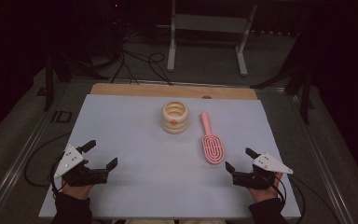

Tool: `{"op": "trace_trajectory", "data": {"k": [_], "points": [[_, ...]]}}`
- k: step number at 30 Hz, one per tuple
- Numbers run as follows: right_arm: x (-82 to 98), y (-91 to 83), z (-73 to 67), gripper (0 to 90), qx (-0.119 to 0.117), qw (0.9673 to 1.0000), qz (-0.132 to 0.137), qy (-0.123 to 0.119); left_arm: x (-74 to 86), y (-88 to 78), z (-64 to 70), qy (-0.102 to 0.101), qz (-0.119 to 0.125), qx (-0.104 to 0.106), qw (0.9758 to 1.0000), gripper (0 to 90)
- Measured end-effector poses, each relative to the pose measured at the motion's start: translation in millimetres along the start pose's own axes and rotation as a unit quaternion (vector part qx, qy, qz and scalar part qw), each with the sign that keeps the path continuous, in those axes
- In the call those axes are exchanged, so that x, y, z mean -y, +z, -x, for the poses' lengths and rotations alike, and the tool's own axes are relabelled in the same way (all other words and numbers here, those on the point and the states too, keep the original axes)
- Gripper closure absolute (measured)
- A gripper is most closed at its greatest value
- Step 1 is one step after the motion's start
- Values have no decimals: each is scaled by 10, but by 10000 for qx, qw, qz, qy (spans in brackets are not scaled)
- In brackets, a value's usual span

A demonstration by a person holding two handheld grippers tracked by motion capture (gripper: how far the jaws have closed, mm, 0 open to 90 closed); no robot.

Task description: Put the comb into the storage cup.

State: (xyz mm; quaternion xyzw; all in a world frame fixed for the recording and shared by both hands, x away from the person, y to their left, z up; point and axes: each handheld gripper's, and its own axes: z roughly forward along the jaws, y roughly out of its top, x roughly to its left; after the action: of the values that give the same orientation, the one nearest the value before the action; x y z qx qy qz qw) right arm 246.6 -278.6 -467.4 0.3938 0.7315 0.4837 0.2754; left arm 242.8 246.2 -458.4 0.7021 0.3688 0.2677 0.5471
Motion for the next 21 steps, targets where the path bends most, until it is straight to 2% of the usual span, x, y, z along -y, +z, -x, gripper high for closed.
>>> {"op": "trace_trajectory", "data": {"k": [8, 21], "points": [[-8, -3, 3, 73, -46, 9999, 9, 97, 7, -34, -9, 51, 7, -136, 9999, 1], [-66, 15, -25, 73, -112, 9999, -4, 85, 17, -102, -42, 45, 21, -376, 9993, 1]]}}
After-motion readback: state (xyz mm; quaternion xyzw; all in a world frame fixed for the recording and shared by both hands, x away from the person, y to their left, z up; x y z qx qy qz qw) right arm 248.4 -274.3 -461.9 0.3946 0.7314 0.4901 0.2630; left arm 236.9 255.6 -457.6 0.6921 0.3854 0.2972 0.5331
